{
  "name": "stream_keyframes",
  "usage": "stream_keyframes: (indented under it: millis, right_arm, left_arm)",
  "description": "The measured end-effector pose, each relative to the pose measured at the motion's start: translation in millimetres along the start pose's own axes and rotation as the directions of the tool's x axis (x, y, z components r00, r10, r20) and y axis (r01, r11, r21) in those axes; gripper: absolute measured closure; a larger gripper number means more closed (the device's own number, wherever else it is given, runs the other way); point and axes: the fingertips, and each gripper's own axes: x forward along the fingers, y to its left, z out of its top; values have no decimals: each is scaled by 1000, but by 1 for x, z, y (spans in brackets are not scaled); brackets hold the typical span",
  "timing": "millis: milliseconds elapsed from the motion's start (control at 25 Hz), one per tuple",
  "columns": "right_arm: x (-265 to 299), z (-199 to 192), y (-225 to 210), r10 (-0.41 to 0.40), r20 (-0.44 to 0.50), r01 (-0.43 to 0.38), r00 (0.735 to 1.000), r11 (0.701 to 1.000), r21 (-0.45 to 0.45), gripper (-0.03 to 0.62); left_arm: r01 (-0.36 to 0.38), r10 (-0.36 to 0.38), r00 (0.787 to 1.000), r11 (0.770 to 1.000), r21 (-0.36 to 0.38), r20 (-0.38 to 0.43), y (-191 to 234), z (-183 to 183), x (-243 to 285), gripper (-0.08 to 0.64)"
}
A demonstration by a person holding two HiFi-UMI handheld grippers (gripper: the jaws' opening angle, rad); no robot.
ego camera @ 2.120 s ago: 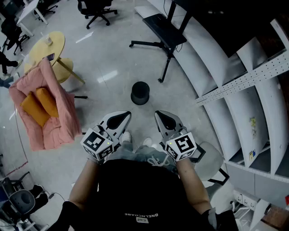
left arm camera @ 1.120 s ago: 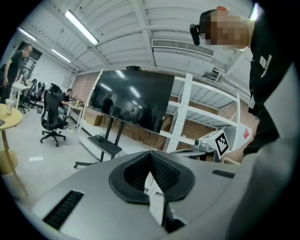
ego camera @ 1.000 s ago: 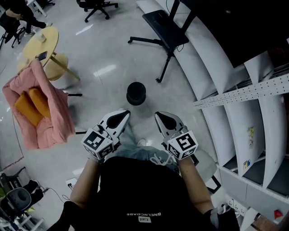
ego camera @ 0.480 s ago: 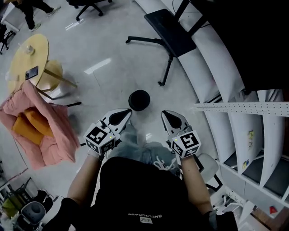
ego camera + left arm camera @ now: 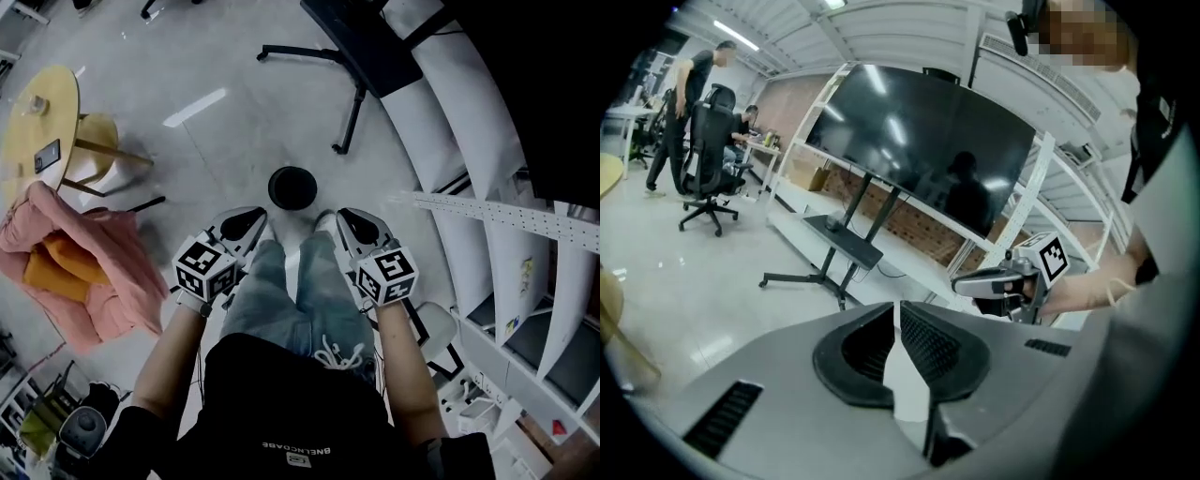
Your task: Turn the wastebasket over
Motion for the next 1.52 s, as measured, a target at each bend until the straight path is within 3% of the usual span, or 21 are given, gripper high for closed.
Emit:
stream_keyframes:
  millis: [120,360,600,840,1080,1320,1520]
  right_arm:
    - [20,-22,-18,15,-40,-13,999,999,41,565]
    - [65,-77,-57,63,-147,-52,987,995,81,505]
    - [122,-143,-100,127,-251,-95,960,986,139,412]
    - [185,-210,-135,176,-305,-116,936,972,205,365]
    - [243,-287,-161,242,-381,-155,892,957,243,322]
    - [300,-354,-195,289,-443,-183,849,946,266,304]
    - [345,-392,-209,348,-468,-224,812,927,301,302]
  left_arm:
    - [-23,22,999,998,-58,-27,19,-14,19,538]
    - [-64,52,992,993,-103,-112,52,-56,65,440]
    - [-63,32,972,990,-126,-234,89,-130,116,393]
    - [-68,21,946,988,-136,-324,136,-206,167,322]
    - [-68,-6,927,981,-183,-375,184,-280,225,288]
    - [-85,-5,898,979,-185,-440,233,-346,274,265]
    - [-111,-15,897,959,-259,-441,264,-384,302,264]
